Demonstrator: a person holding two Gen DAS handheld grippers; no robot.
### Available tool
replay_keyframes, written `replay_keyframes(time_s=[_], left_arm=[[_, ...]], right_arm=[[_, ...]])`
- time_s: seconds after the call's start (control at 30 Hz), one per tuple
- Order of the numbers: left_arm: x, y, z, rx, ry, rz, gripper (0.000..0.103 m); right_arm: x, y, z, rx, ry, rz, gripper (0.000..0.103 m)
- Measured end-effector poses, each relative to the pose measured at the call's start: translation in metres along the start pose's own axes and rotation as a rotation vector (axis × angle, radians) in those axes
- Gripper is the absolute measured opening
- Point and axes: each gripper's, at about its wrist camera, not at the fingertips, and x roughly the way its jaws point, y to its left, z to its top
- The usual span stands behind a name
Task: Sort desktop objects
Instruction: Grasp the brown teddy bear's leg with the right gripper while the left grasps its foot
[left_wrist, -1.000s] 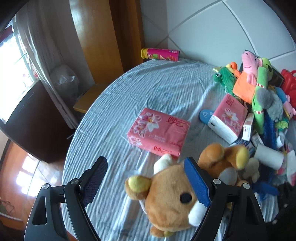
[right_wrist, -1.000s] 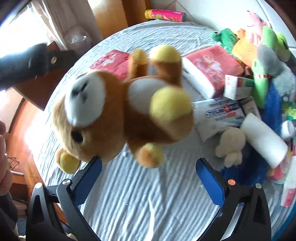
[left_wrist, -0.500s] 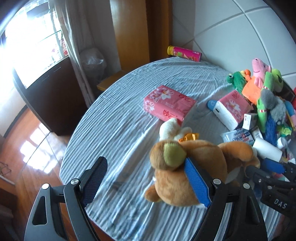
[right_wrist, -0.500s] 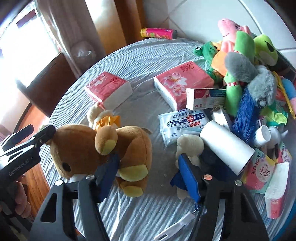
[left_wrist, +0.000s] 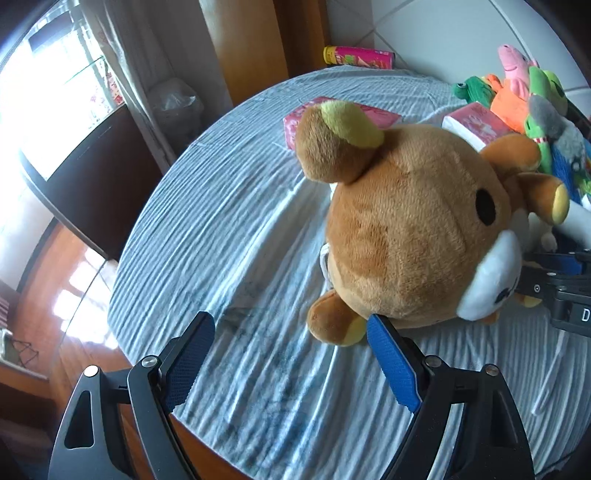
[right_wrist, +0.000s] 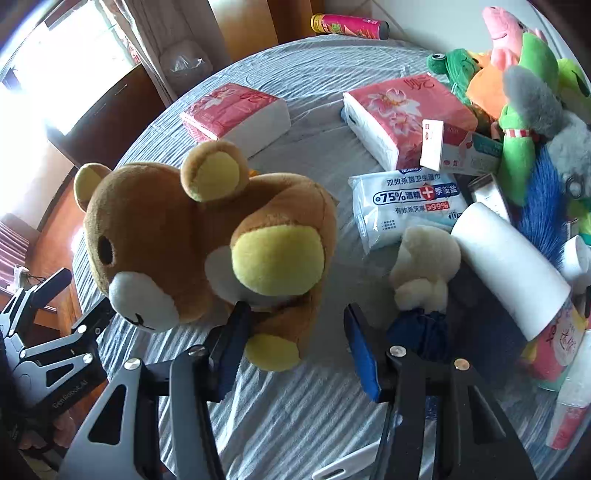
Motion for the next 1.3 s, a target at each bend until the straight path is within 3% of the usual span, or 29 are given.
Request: replay_keyframes(time_s=[0.2,0.47,0.53,0.6,0.87,1.3], left_arm=[[0.018,-0.006,0.01,-0.002,-0.012,-0.048,0.074],[0.029,-0.01,0.027,0.008,-0.022,-0.107,0.062],[0.031,-0.015,0.031,0.015,-0.019,-0.151,0.038],[0.033,-0.021,0.034,0.026,-0.017,-0.176,0.028],[0.029,-0.031,0.041,0.039,-0.055,-0.137,0.02],[-0.032,-0.028,0.061,0.03,-0.236,-0.161,0.012]], right_arm=[[0.014,0.005,0.003,0.006,0.019,-0.012,0.046],[0.003,-0.001,0.015,0.033,-0.047,0.0,0.046],[0.006,-0.004,0.019,0.036,-0.043,-0.004,0.045],[0.01,-0.007,0.021,0.041,-0.036,-0.008,0.039],[0.007,-0.012,0.023,0.05,-0.034,-0.019,0.034],[-0.061,0.001,0.028,0.003,-0.216,-0.085,0.027]])
